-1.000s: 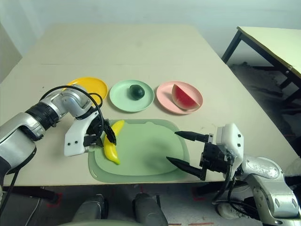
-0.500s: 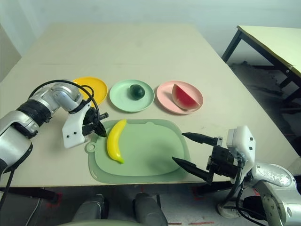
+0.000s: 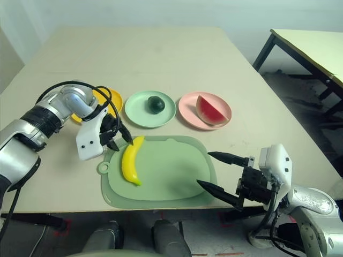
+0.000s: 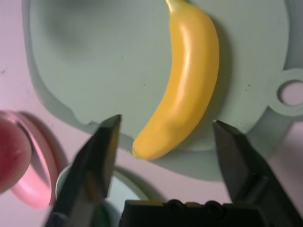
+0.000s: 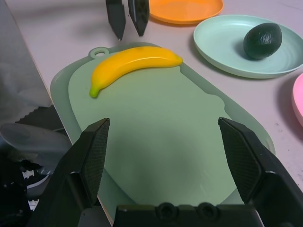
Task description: Place the fruits into color-matched plates.
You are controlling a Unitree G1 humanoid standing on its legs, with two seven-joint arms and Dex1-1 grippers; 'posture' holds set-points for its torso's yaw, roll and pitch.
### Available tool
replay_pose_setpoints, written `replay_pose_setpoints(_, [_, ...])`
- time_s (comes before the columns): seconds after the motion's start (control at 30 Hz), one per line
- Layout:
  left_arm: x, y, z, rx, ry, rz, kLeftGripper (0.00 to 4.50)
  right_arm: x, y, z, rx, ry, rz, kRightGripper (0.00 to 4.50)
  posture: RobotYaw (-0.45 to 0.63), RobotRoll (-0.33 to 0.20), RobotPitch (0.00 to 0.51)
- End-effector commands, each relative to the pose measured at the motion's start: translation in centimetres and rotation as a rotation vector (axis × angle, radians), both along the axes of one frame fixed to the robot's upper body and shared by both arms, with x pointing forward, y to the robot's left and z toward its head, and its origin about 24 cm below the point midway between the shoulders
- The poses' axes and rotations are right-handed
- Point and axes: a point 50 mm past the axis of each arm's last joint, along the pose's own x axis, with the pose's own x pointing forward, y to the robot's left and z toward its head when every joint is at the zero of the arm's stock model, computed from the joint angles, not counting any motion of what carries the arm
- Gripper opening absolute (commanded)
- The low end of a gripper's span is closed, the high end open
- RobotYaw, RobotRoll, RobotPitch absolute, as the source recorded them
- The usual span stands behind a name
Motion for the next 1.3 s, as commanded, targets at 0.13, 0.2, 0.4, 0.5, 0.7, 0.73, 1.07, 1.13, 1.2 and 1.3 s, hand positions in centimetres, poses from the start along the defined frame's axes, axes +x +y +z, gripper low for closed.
replay_pose_setpoints(0.13, [-0.4, -1.1, -1.8, 0.039, 0.020, -0.013, 4.45, -0.1, 0.2, 0.0, 0.000, -0.005, 0.003, 4.50, -0.22, 0.000, 0.065])
replay_pose_setpoints(0.2, [-0.4, -1.6, -2.1, 0.047, 0.013, -0.015, 4.45, -0.2, 0.2, 0.0, 0.000, -0.005, 0.001, 4.50, -0.23, 0.000, 0.066])
replay_pose_setpoints(0.4, [-0.4, -2.1, -3.2, 0.114, -0.022, -0.034, 4.27, -0.3, 0.1, 0.0, -0.002, -0.005, -0.011, 4.50, -0.24, 0.000, 0.070])
replay_pose_setpoints(0.5, [-0.2, -1.8, -3.7, 0.151, -0.048, -0.035, 3.59, -0.5, 0.1, 0.0, -0.002, -0.003, -0.016, 4.50, -0.24, 0.000, 0.071])
replay_pose_setpoints(0.7, [0.2, -1.6, -3.4, 0.145, -0.056, -0.013, 1.67, -0.5, -0.1, -0.1, -0.003, 0.000, -0.024, 4.50, -0.24, 0.000, 0.074])
replay_pose_setpoints(0.73, [0.4, -1.5, -3.1, 0.140, -0.060, -0.005, 1.65, -0.5, -0.1, -0.1, -0.003, 0.000, -0.025, 4.50, -0.23, 0.000, 0.075])
replay_pose_setpoints(1.07, [2.7, 1.2, 2.0, 0.055, -0.119, 0.204, 1.65, 0.0, -1.5, -0.2, 0.034, -0.020, -0.132, 4.50, -0.22, 0.000, 0.078])
replay_pose_setpoints(1.13, [3.3, 2.2, 2.8, 0.046, -0.134, 0.273, 1.65, 0.2, -2.2, -0.3, 0.053, -0.033, -0.185, 4.50, -0.21, 0.000, 0.078])
replay_pose_setpoints(1.2, [3.8, 3.3, 3.4, 0.038, -0.149, 0.355, 1.65, 0.4, -2.8, -0.3, 0.079, -0.044, -0.238, 4.50, -0.21, 0.000, 0.078])
replay_pose_setpoints(1.3, [5.2, 5.6, 4.1, 0.014, -0.212, 0.547, 1.65, 0.5, -3.1, -0.6, 0.088, -0.045, -0.264, 4.50, -0.20, 0.000, 0.079])
